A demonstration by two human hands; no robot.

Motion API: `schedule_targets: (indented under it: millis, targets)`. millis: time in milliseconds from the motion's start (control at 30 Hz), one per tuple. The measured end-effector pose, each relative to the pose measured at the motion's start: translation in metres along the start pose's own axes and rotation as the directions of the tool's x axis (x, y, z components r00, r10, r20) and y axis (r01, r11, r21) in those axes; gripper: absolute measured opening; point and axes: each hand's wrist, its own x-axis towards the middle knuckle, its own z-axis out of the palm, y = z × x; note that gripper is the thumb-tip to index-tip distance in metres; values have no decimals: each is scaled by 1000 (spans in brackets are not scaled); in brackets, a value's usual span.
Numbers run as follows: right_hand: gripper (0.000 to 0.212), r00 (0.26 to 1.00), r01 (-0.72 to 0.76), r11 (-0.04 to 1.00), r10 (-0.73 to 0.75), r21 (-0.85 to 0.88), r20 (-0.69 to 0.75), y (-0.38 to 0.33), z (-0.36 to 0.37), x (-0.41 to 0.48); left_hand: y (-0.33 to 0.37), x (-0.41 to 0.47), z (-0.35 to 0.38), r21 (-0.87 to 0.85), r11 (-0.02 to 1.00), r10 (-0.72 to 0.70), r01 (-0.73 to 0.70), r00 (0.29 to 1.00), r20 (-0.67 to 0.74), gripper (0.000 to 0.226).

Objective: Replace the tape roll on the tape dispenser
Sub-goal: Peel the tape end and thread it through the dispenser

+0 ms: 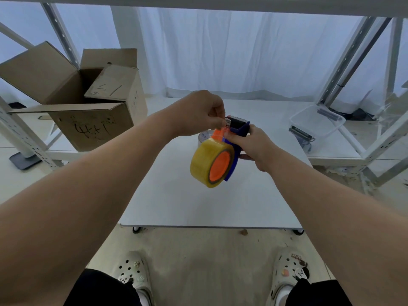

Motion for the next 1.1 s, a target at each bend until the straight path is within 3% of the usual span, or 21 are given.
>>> schedule_targets:
  millis: [100,233,400,667,800,1100]
  targets:
    - [40,999,27,994,-32,102,42,-2,-3,-1,-1,0,-1,-5,1000,-17,17,999,-27,8]
    - [23,989,56,993,-69,99,132,-6,-8,-5,-2,0,-3,-13,999,-49,48,997,-53,6]
    - [45,976,127,991,-131,36,173,-6,-3,-6,2,-1,-3,-40,998,-48,48,999,12,8]
    - [28,975,125,990,-135,66,177,-5,2,-5,6,-3,-9,-131,988,-80,82,997,21,6]
    - [34,976,151,984,-164,93,145,0,-2,-4,5,-5,-11,-207,969,-129,133,991,35,8]
    - [42,969,213,975,-203,-60,138,1,6,-3,5,-3,-9,-199,946,-252,255,967,44,11]
